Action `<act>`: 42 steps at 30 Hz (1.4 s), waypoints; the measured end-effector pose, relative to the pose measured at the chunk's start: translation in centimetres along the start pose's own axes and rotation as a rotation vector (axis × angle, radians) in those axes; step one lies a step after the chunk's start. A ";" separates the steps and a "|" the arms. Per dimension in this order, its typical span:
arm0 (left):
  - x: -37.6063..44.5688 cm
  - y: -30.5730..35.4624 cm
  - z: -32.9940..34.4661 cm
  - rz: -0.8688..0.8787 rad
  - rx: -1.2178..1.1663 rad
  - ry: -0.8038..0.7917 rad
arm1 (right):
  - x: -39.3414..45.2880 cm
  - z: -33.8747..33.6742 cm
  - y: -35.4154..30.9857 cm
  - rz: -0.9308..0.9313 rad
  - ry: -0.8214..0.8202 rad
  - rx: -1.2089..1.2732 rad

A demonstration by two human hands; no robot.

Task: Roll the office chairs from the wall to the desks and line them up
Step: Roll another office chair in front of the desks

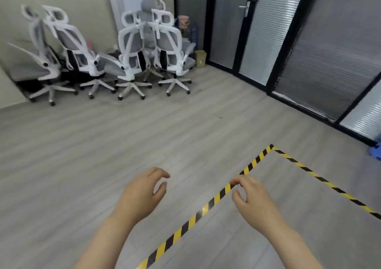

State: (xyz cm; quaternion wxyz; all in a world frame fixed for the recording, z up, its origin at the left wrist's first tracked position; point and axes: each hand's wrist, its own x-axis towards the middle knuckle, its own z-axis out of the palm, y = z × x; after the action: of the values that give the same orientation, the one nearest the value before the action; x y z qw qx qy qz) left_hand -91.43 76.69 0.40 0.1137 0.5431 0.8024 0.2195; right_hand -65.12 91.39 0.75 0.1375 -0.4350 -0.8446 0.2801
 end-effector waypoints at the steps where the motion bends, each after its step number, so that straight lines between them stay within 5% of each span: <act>1: 1.5 -0.3 -0.3 -0.015 -0.005 0.023 | 2.6 -0.1 -0.3 -0.030 -0.022 -0.013; 13: 19.4 -11.4 -2.1 -0.166 0.000 0.122 | 28.1 3.9 -4.8 -0.212 -0.174 -0.044; 26: 46.1 -27.6 -12.6 -0.187 0.079 0.116 | 60.2 10.0 -15.3 -0.240 -0.116 -0.042; 42: 81.9 -42.3 -15.9 -0.241 0.060 0.136 | 100.9 15.1 -20.2 -0.315 -0.201 -0.075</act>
State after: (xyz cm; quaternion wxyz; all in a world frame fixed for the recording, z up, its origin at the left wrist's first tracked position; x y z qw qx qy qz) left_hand -164.37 135.22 -1.17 0.0682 0.4298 0.8739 0.2166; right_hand -144.50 158.60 -0.61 0.0784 -0.2723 -0.9215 0.2655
